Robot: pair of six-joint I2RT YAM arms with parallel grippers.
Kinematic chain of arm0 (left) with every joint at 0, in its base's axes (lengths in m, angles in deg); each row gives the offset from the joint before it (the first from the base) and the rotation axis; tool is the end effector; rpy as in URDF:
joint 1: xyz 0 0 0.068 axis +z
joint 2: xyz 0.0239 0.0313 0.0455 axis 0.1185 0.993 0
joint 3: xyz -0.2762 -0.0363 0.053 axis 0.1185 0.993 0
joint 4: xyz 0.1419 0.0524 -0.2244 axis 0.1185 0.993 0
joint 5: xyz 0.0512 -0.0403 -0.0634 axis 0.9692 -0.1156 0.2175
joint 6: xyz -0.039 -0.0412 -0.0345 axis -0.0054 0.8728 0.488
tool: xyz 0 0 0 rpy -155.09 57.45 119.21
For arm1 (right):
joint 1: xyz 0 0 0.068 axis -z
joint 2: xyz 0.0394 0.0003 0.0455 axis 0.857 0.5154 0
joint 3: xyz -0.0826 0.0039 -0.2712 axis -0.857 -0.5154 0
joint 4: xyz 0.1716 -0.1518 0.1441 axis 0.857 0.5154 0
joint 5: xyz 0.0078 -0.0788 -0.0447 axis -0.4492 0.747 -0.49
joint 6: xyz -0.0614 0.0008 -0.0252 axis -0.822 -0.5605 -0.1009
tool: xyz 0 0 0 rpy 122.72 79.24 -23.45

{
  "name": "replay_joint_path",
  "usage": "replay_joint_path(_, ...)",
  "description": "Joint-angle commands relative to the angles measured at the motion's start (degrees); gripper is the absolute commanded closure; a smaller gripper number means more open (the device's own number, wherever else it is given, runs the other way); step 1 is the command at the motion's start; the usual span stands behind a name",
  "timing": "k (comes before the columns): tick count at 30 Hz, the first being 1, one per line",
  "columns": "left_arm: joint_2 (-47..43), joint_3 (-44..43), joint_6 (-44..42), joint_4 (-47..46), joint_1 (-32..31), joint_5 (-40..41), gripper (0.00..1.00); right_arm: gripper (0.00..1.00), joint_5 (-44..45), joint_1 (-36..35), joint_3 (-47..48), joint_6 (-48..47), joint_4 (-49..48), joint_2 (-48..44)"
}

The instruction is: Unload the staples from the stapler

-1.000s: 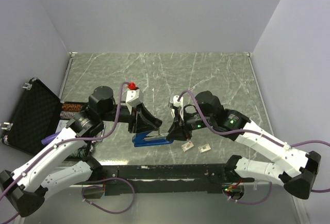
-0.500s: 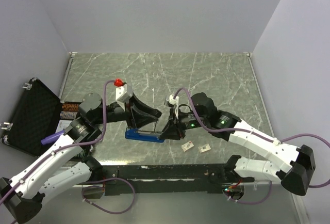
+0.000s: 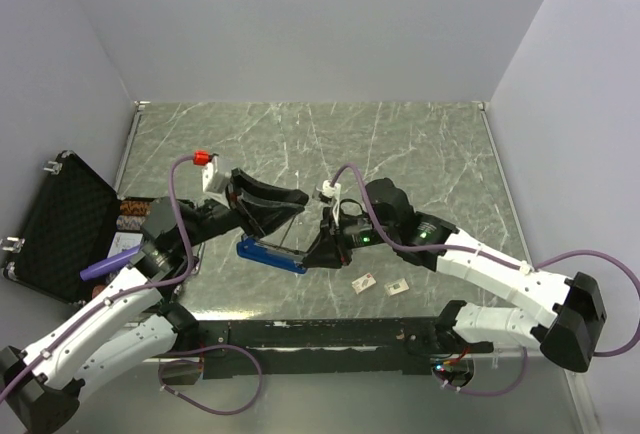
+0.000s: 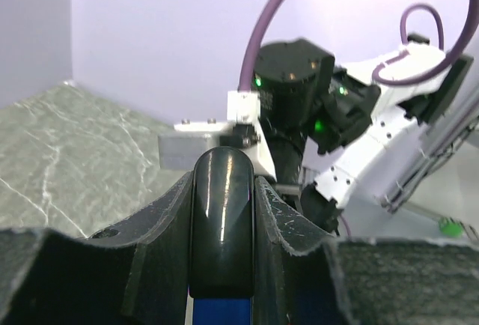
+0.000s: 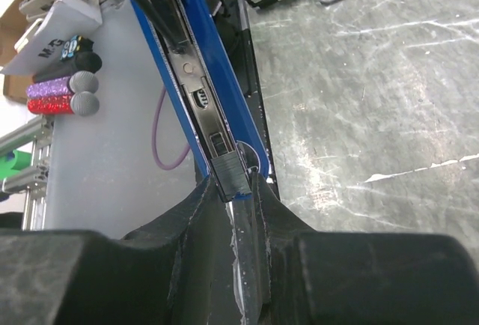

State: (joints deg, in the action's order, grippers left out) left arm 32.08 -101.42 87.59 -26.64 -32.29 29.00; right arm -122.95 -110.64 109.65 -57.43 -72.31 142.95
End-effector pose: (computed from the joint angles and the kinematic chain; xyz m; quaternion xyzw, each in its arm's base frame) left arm 0.1303 -0.1407 0.3865 0.2747 0.5369 -0.5578 0.5703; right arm 0.1358 0.2259 0.3158 -0.4422 0.6683 0.5172 0.3006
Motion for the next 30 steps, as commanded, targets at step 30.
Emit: replay_joint_path(30,10.7,4.04,4.31,-28.45,-1.07,35.84,0.99,1.0,-0.48,-4.06,6.14,5.96,-9.72,11.61)
